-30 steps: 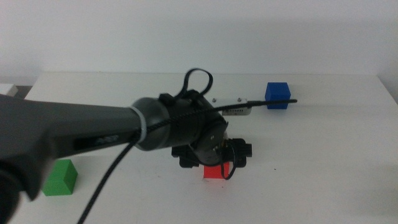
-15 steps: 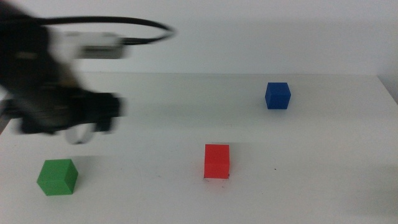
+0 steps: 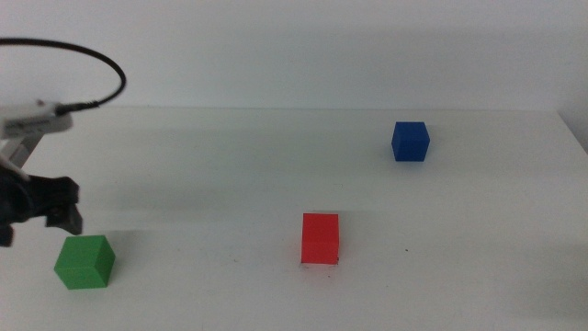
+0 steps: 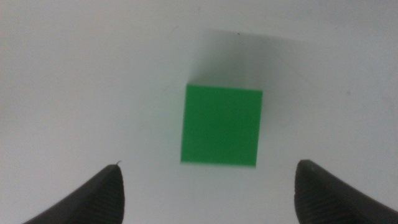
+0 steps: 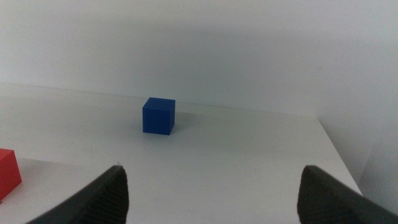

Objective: Stack red cubes first, then green, then blue cubes in a specific spot.

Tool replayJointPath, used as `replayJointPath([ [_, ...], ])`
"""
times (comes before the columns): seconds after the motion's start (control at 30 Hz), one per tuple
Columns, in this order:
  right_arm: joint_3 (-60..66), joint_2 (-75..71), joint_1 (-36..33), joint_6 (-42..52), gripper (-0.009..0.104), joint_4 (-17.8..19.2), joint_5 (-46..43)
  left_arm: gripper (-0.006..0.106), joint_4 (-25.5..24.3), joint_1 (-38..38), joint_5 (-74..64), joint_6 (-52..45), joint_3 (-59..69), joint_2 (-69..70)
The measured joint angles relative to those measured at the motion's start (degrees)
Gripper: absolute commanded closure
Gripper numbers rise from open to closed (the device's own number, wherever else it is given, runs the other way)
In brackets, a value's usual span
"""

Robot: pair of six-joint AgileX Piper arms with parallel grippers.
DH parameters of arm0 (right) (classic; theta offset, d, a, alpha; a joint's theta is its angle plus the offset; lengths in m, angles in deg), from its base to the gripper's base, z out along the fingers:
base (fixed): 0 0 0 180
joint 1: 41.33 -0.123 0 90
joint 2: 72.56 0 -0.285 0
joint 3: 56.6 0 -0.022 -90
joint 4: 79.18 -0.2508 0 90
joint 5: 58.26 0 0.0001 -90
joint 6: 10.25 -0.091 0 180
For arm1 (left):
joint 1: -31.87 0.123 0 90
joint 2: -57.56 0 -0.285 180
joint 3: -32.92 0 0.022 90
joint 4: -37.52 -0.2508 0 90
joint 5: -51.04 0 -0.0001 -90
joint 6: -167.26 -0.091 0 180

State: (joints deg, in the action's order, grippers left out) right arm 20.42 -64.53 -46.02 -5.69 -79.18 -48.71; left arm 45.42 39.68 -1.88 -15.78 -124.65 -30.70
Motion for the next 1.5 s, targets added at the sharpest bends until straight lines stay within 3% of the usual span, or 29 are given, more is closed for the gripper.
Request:
replayJointPath([
  [0.33, 0.00, 0.00, 0.00, 0.00, 0.002, 0.00, 0.00, 0.007, 5.43, 0.11, 5.88, -3.89, 0.12, -15.39],
  [0.43, 0.00, 0.00, 0.00, 0.00, 0.002, 0.00, 0.00, 0.014, 5.84, 0.11, 7.32, -4.02, 0.20, -18.49],
  [0.53, 0.00, 0.00, 0.00, 0.00, 0.002, 0.00, 0.00, 0.031, 5.84, -0.16, 8.42, -4.02, 0.20, -20.00],
  [0.7, 0.00, 0.00, 0.00, 0.00, 0.002, 0.00, 0.00, 0.071, 5.51, -2.61, 8.78, -1.04, -0.17, -19.76],
  [0.87, 0.00, 0.00, 0.00, 0.00, 0.002, 0.00, 0.00, 0.091, -1.41, -14.45, 1.50, 11.66, -6.70, -16.21],
  [1.0, 0.00, 0.00, 0.00, 0.00, 0.002, 0.00, 0.00, 0.092, -7.24, -30.22, -3.50, 26.55, -17.80, -16.21],
  [1.17, 0.00, 0.00, 0.00, 0.00, 0.002, 0.00, 0.00, 0.092, -7.90, -44.24, -5.91, 36.62, -31.09, -21.98],
  [1.3, 0.00, 0.00, 0.00, 0.00, 0.002, 0.00, 0.00, 0.092, -8.31, -48.72, -7.81, 39.00, -37.52, -28.54],
  [1.5, 0.00, 0.00, 0.00, 0.00, 0.002, 0.00, 0.00, 0.092, -8.32, -49.46, -8.35, 39.92, -40.62, -34.83],
])
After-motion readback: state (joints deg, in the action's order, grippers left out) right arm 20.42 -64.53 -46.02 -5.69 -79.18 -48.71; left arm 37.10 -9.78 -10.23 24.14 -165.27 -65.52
